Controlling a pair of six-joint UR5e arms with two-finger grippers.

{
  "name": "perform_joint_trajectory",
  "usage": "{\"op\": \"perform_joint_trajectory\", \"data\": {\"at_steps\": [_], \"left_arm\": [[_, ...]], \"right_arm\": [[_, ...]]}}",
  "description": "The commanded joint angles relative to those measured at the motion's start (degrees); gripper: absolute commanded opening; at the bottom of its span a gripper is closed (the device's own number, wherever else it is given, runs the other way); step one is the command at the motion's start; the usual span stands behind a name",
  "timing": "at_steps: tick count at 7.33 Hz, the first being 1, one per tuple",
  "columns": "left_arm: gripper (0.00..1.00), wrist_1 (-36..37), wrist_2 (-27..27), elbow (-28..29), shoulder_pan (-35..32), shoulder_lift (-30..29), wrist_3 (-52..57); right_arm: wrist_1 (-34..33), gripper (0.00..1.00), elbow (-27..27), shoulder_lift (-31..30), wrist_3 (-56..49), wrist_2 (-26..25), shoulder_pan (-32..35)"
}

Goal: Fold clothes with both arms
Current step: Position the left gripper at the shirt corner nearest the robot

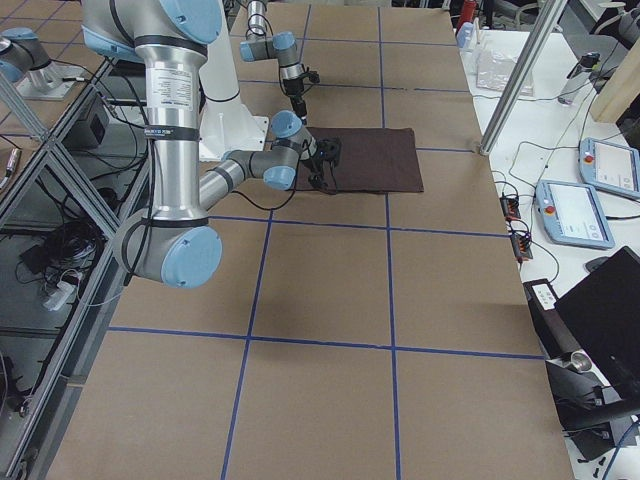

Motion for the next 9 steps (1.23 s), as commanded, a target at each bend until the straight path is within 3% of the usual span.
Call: {"op": "perform_joint_trajectory", "data": {"at_steps": [1,9], "left_arm": [[0.61,0.03,0.0,0.14,1.45,-0.04,-0.01],[0.6,0.03,0.09,0.58,1.98,-0.56,-0.1]], "right_arm": [[0.0,1.0,-0.03,-0.07,0.0,-0.11,0.0],[0.0,1.0,-0.12,-0.34,0.0,-1.08,0.0]]}}
